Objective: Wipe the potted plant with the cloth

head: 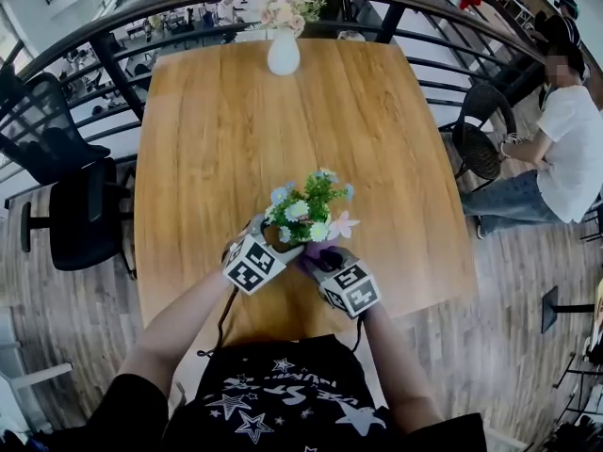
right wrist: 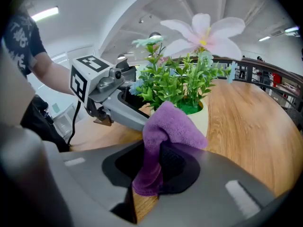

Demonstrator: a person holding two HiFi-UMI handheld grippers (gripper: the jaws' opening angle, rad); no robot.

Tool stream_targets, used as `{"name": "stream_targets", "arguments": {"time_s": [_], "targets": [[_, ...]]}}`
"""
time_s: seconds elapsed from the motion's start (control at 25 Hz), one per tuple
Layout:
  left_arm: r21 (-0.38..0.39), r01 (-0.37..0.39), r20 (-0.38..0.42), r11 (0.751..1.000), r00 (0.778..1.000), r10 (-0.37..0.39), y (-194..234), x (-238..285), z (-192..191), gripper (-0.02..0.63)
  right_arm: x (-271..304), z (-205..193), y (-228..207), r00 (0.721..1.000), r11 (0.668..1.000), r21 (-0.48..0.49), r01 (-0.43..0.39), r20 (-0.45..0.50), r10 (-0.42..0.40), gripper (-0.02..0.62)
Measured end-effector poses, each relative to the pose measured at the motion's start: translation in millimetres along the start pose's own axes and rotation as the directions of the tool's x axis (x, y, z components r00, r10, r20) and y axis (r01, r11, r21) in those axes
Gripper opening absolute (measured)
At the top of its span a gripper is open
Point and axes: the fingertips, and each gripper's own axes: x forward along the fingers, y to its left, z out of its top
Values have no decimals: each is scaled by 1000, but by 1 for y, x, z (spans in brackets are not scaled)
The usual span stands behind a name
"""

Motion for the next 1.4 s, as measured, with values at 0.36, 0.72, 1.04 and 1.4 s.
{"name": "stream_targets", "arguments": {"time_s": [0.36, 0.72, 1.04, 1.4], "targets": [[-64, -94, 1, 993, 996, 95, -6, 2, 1, 362, -6, -6, 0, 1000, 1000, 16, 8, -15, -8, 84], [-41, -110, -19, 993, 994, 109, -15, -2, -4, 356, -12, -11, -11, 999, 999, 30, 38, -15, -37, 84], [-28, -71, -20, 997, 997, 71, -37, -7, -8, 313, -23, -14, -38, 994, 992, 51, 112, -19, -112, 84], [56, 116, -94, 992, 989, -110, -45, -21, -30, 313, -35, -18, -61, 987, 984, 77, 160, -20, -159, 84]]}}
